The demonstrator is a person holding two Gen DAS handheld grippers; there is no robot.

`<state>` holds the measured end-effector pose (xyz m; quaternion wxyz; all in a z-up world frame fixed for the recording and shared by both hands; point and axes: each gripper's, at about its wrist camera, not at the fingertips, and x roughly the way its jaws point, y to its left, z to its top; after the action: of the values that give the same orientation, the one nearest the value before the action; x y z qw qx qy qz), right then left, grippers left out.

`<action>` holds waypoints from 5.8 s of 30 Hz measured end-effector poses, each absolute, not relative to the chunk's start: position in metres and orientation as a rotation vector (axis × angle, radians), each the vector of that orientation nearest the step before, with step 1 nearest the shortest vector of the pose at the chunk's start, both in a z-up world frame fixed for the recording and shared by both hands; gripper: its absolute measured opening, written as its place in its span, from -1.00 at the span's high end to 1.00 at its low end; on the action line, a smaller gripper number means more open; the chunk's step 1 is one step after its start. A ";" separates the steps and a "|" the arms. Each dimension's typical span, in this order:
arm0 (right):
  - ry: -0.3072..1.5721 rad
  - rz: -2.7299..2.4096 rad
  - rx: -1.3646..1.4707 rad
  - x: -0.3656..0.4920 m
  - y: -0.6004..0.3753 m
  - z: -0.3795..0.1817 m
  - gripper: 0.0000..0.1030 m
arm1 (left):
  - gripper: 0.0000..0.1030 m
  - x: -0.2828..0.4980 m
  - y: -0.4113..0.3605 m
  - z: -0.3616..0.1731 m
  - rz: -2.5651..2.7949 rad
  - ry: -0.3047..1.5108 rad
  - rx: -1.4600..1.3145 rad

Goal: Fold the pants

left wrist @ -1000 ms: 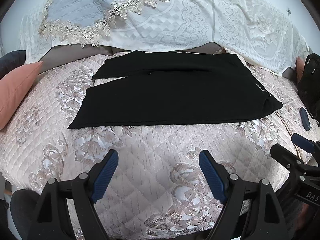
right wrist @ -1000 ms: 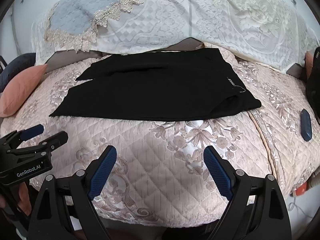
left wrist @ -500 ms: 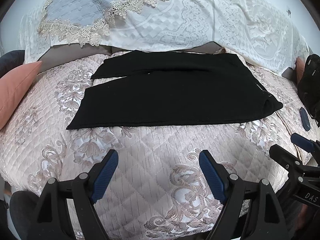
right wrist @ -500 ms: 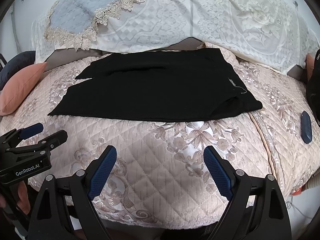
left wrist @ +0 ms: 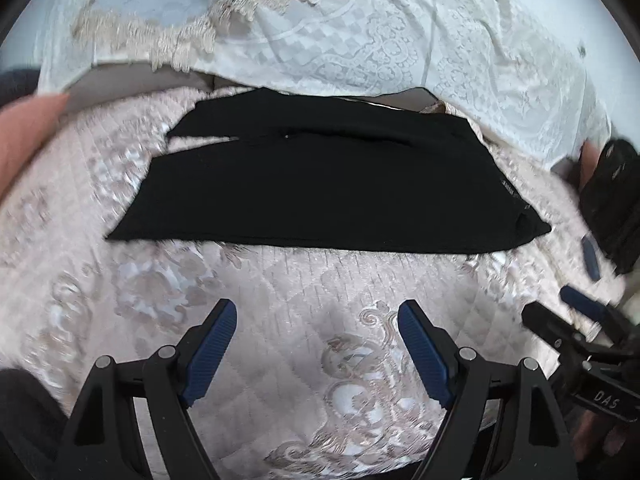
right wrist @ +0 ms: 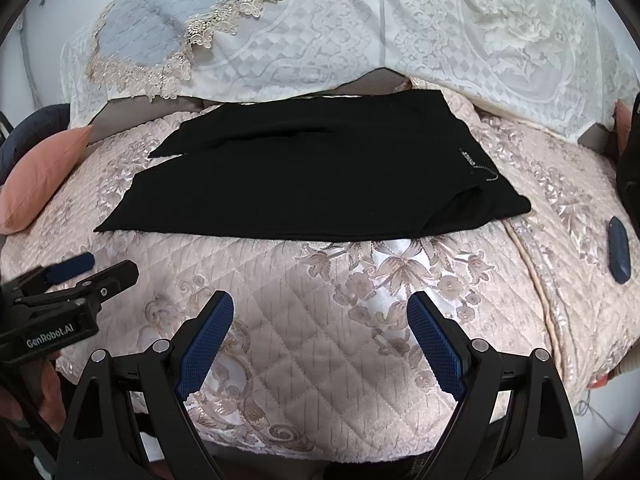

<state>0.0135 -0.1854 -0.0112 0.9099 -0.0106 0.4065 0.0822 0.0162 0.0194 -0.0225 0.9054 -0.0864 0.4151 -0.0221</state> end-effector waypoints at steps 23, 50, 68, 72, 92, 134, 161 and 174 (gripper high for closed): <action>0.886 0.104 0.315 0.083 -0.278 -0.052 -0.51 | -0.17 0.073 0.089 -0.069 -0.089 0.867 -0.599; 0.788 0.076 0.574 0.140 -0.335 -0.066 0.88 | 0.92 0.107 0.121 -0.079 0.045 0.851 -0.632; 0.827 0.066 0.622 0.029 -0.338 -0.045 0.90 | 0.92 0.004 0.113 -0.048 -0.037 0.900 -0.536; 0.851 0.029 0.629 0.017 -0.347 -0.052 0.89 | 0.93 -0.004 0.104 -0.057 -0.059 0.930 -0.508; 0.772 -0.268 0.536 -0.009 -0.388 -0.031 0.52 | 0.68 -0.045 0.148 -0.029 0.226 0.860 -0.373; 0.797 0.092 0.038 0.013 -0.250 -0.006 0.09 | 0.25 -0.010 0.047 -0.007 -0.108 0.858 -0.125; 0.799 0.173 -0.051 0.073 -0.228 -0.012 0.09 | 0.25 0.070 0.042 0.000 -0.146 0.852 -0.066; 0.797 0.258 -0.109 0.145 -0.242 -0.012 0.09 | 0.25 0.151 0.043 0.000 -0.198 0.845 0.018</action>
<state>0.1455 -0.2419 -0.0122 0.9122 -0.0530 0.3867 0.1251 0.1511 0.0434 0.0000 0.9073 0.0088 0.4092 -0.0960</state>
